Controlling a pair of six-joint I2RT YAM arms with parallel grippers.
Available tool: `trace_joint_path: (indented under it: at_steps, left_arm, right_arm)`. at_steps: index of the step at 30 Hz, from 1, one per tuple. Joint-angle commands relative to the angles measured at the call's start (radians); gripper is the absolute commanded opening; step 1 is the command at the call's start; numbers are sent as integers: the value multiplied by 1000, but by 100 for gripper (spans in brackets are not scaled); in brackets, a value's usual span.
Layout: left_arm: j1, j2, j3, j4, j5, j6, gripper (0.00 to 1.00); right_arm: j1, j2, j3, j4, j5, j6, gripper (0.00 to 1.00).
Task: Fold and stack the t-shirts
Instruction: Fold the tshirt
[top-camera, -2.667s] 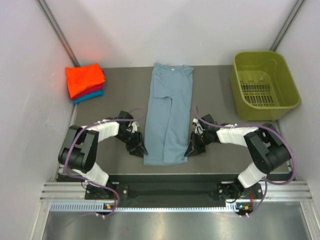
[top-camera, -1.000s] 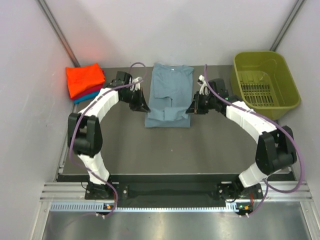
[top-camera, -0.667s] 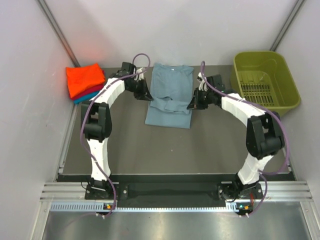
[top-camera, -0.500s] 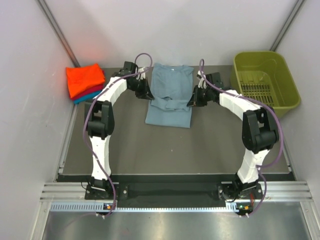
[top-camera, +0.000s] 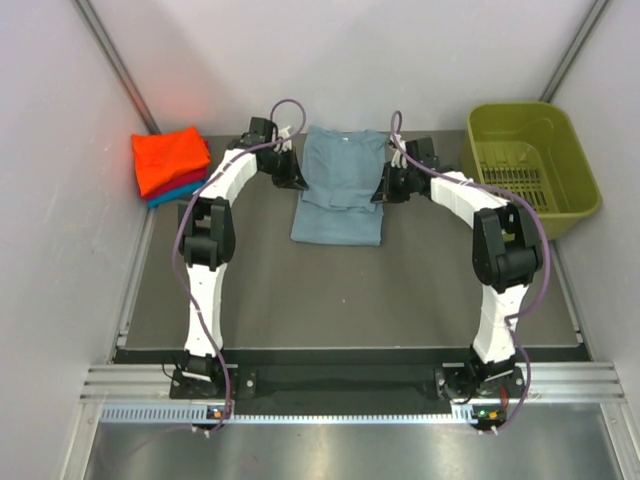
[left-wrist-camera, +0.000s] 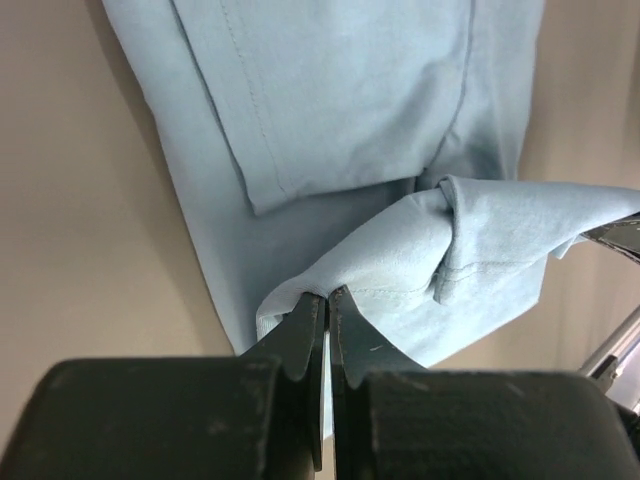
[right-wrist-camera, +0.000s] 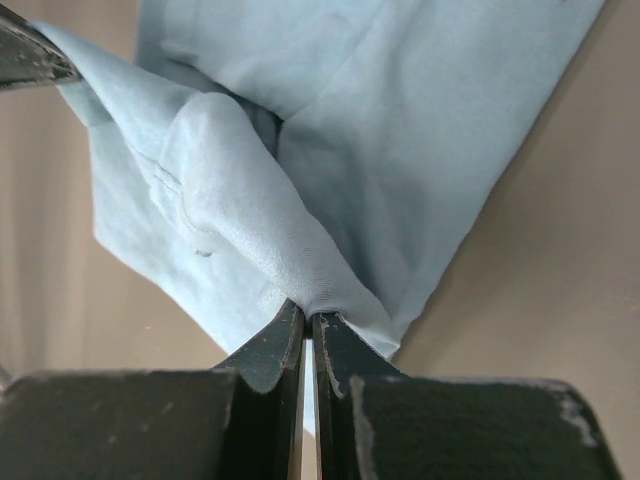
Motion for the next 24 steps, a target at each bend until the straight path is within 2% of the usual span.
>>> trace_joint_path:
  at_steps: [1,24]
  left_arm:
    - [5,21,47,59,-17,11,0]
    - [-9,102,147,114,-95,20,0]
  right_arm:
    - [-11,16,51,45,23,-44,0]
    - [-17,114,157,55,72,-85,0]
